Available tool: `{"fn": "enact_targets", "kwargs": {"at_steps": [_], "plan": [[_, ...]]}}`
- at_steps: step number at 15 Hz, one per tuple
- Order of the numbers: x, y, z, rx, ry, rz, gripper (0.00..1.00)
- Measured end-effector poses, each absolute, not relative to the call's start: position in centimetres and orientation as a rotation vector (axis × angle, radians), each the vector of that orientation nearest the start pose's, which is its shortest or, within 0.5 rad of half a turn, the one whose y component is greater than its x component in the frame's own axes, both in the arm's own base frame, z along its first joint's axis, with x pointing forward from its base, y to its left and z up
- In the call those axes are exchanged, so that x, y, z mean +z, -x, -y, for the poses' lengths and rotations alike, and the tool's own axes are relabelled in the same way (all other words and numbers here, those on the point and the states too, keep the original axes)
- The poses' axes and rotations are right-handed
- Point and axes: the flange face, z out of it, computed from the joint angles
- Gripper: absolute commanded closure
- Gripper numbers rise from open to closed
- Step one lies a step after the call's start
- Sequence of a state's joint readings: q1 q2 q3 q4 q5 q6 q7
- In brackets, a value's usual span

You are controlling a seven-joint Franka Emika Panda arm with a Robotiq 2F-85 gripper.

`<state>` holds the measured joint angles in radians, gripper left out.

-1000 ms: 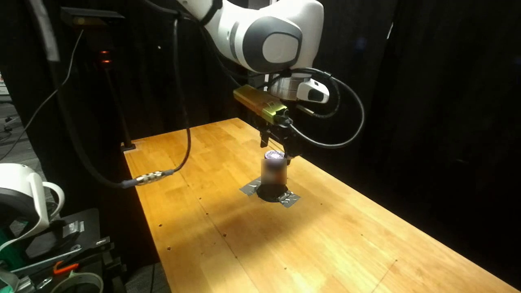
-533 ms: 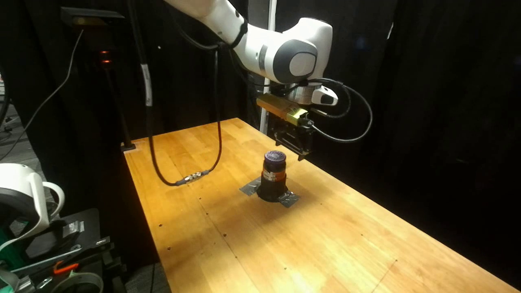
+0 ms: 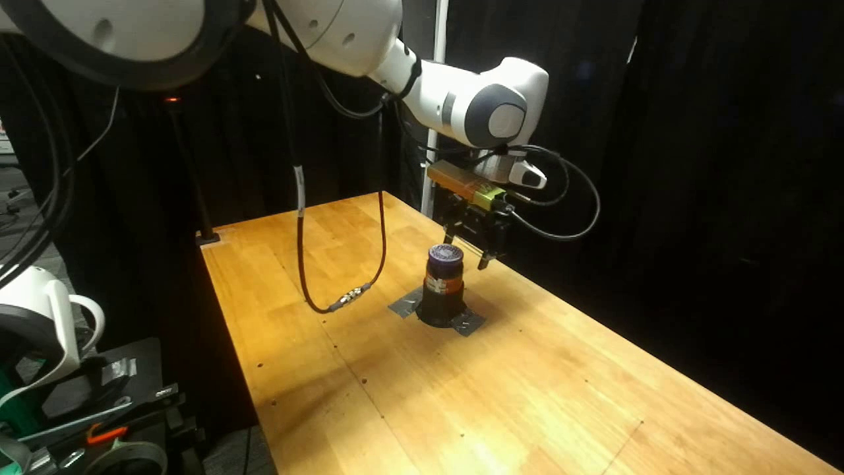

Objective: Put the rubber band on the cup

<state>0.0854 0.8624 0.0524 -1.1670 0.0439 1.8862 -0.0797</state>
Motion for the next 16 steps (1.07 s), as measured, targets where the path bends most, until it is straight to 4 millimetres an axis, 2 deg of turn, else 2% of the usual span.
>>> {"fn": "enact_targets", "kwargs": {"at_steps": [6, 13, 16], "plan": [[24.4, -73.8, -10.4, 0.477, 3.012, 0.308, 0.00], [23.3, -72.2, -9.9, 0.719, 2.981, 0.396, 0.00], [23.1, -71.3, -9.3, 0.771, 2.977, 0.430, 0.00]]}}
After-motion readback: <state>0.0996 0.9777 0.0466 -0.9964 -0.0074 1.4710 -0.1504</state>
